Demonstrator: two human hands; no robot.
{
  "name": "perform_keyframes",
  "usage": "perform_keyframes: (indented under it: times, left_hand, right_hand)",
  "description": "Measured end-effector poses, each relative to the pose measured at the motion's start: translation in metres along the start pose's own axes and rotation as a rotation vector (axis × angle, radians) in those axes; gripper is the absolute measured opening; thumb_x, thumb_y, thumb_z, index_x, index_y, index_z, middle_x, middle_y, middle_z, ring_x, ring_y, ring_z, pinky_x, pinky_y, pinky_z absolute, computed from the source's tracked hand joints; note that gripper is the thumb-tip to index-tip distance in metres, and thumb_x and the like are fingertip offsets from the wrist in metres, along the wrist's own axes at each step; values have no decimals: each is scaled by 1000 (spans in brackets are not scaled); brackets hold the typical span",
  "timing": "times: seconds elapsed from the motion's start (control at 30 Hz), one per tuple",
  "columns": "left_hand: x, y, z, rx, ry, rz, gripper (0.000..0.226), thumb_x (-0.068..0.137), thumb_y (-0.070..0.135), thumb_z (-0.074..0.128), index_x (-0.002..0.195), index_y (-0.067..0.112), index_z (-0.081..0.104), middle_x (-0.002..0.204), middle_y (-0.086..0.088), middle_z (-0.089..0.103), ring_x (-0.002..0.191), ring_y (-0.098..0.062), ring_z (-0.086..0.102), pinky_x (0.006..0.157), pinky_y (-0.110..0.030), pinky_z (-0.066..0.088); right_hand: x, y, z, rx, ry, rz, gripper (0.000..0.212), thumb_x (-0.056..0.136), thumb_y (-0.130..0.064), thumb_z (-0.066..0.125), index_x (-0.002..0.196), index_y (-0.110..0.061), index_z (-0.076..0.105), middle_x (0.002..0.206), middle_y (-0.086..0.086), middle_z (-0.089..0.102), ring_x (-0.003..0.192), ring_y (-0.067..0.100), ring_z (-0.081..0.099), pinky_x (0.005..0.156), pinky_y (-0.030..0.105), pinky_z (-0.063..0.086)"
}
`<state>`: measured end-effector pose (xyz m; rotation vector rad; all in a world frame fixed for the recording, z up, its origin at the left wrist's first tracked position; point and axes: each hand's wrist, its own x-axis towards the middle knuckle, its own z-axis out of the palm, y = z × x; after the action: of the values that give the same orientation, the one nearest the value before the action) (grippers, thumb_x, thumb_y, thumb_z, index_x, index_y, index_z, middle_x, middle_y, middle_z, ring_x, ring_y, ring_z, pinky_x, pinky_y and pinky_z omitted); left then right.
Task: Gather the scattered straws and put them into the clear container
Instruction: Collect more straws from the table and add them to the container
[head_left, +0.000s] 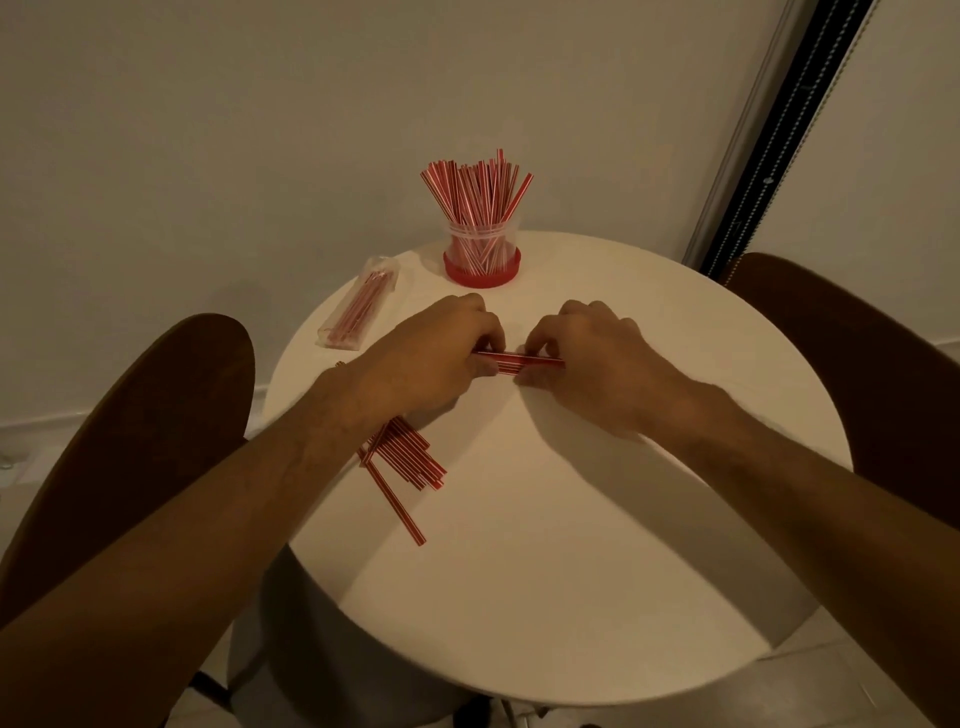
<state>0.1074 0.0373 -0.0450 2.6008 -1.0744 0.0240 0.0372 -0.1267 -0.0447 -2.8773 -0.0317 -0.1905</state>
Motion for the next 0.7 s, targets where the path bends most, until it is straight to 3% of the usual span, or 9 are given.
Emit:
perform_keyframes:
  times: [0.2,0.4,0.7]
  left_hand:
    - [3,7,1,121,-59,-7,19,94,18,61,112,17,55,100,3,45,94,-15,40,80,-33,40]
    - [3,11,2,128,-106,-38,9,97,18,53,102,18,45,101,-1,43,91,-17,35,76,-34,30]
    - [-2,17,5,107,-86,-46,22,94,8,52,91,20,34,90,1,39,83,-17,34,71,-33,27]
  right_hand:
    - [19,3,3,1,-117,-10,27,92,-38,59,113,-20,57,105,5,56,97,24,45,77,37,31]
    - [28,1,-8,-50,-280,-65,26,92,-25,53,114,-12,51,106,10,51,94,25,42,72,37,33]
    - [22,-7,-9,-105,-318,-148,18,88,-20,50,99,-12,37,97,7,42,92,24,37,74,37,29]
